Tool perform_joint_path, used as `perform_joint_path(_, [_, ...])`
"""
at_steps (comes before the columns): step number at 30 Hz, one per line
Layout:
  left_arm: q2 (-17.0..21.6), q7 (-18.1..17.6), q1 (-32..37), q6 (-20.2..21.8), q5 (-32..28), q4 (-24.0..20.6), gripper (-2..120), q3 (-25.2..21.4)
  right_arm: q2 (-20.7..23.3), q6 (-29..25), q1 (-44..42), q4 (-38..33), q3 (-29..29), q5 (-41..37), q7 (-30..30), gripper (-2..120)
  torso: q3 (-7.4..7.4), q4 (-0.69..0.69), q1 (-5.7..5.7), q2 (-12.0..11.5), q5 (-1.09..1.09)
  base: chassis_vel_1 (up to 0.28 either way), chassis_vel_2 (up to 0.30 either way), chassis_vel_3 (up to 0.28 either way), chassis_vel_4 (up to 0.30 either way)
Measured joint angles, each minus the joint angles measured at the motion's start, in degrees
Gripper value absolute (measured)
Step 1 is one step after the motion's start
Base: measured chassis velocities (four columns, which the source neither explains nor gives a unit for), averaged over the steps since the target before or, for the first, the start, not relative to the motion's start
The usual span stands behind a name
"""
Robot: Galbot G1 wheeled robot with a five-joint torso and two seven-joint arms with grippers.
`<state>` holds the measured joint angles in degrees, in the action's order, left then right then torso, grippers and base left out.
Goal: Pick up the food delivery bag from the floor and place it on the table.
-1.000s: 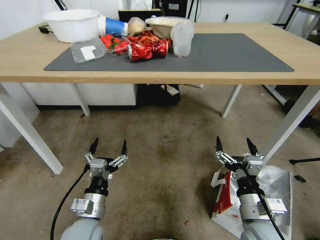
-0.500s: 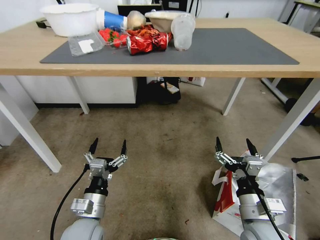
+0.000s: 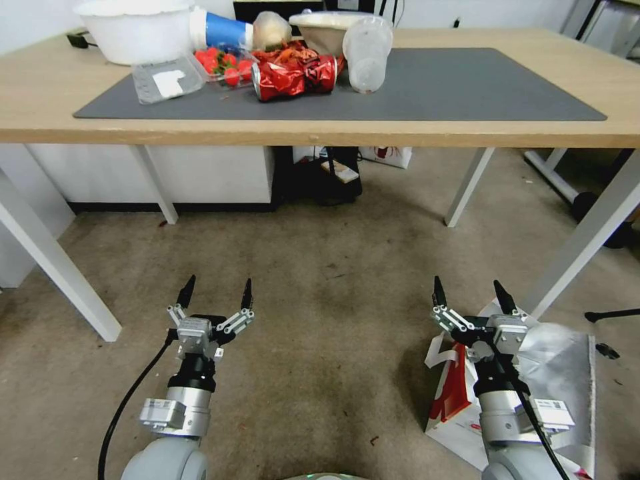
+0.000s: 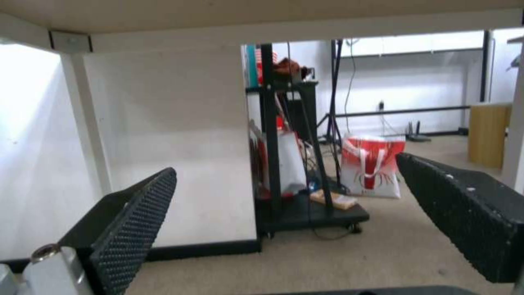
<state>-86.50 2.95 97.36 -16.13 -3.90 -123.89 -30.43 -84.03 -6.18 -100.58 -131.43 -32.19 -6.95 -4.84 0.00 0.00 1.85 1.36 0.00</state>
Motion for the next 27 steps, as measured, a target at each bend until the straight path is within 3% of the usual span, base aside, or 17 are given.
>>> perform_joint_path(8, [1.0, -1.1, -0.1, 0.2, 0.0, 0.0, 100, -0.1, 1.7, 2.1, 0.8, -1.4, -2.5, -2.1, -0.2, 100, 0.0, 0.0, 0.02, 0.2, 0.0, 0.0, 0.0, 0.0, 0.0])
perform_joint_path(16, [2.3, -3.0, -0.7, 2.5, 0.2, 0.3, 100, 0.0, 3.3, 3.4, 0.6, -0.7, -9.7, -5.1, 1.4, 100, 0.0, 0.0, 0.06, 0.3, 0.0, 0.0, 0.0, 0.0, 0.0])
perform_joint_path(27, [2.9, -4.2, -1.0, 4.1, 1.1, 1.9, 100, 0.1, 3.8, 0.4, 0.9, 6.2, -18.9, -5.5, 2.5, 100, -0.01, -0.01, 0.08, 0.4, 0.0, 0.0, 0.0, 0.0, 0.0])
